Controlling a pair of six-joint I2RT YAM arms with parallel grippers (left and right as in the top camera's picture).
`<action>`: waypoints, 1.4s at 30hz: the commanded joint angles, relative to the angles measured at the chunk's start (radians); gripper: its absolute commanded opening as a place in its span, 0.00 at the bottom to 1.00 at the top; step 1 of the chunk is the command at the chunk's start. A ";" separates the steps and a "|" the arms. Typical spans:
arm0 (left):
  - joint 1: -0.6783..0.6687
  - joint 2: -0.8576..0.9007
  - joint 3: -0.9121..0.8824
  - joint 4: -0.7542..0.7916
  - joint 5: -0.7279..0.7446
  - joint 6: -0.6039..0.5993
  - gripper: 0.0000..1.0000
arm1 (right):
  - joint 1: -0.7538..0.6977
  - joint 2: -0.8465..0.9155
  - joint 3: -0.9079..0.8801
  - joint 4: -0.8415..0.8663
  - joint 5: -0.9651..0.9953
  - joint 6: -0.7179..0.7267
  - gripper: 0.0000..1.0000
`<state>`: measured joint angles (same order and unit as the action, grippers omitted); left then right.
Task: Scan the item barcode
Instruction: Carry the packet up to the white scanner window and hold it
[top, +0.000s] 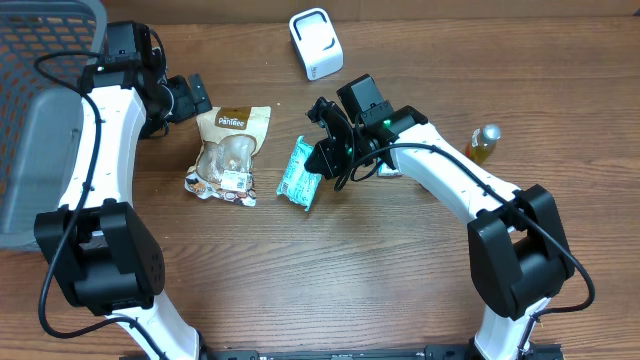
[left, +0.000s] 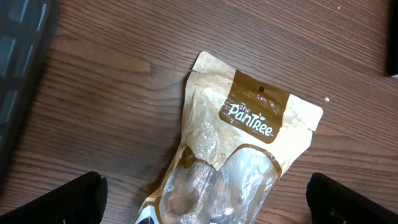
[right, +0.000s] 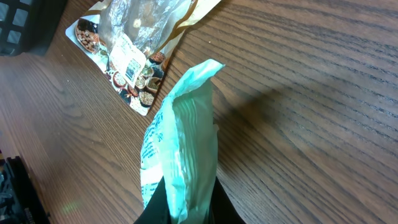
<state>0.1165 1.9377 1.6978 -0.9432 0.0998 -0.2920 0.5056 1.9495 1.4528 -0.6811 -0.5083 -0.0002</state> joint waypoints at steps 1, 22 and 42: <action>-0.013 -0.012 0.016 0.002 -0.006 0.008 1.00 | 0.004 -0.039 0.060 0.001 -0.004 -0.008 0.04; -0.013 -0.012 0.016 0.002 -0.006 0.008 1.00 | 0.043 -0.039 0.505 -0.361 0.354 -0.357 0.04; -0.012 -0.012 0.016 0.002 -0.006 0.008 1.00 | 0.077 0.001 0.496 -0.017 0.729 -0.543 0.04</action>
<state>0.1112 1.9377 1.6978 -0.9432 0.0998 -0.2920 0.5831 1.9495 1.9259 -0.7628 0.1436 -0.4931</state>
